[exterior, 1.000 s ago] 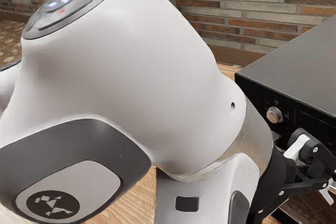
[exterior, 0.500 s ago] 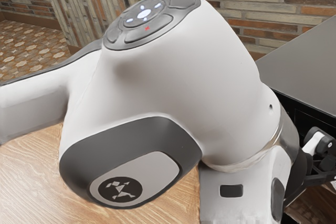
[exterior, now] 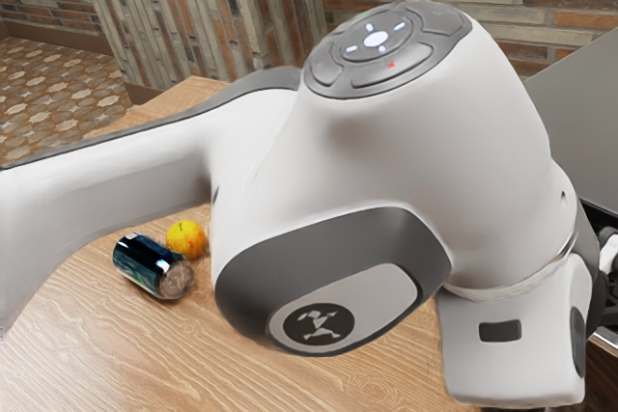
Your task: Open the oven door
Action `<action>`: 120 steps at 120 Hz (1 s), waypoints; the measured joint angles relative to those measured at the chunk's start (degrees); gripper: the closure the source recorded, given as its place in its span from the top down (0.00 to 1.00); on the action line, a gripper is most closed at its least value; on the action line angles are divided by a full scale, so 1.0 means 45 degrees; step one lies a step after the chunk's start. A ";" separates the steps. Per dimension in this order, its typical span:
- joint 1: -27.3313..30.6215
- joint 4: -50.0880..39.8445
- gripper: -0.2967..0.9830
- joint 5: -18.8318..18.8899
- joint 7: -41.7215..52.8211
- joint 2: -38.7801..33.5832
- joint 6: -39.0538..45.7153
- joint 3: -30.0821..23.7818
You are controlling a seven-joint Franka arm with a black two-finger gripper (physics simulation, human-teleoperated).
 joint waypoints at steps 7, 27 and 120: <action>0.0029 0.0007 0.77 0.0038 -0.0059 0.0050 0.0001 0.0000; 0.0115 0.0028 0.77 0.0084 -0.0199 0.0219 0.0013 0.0000; 0.0509 0.5303 0.76 -0.0123 -0.4433 0.0461 -0.6100 0.9894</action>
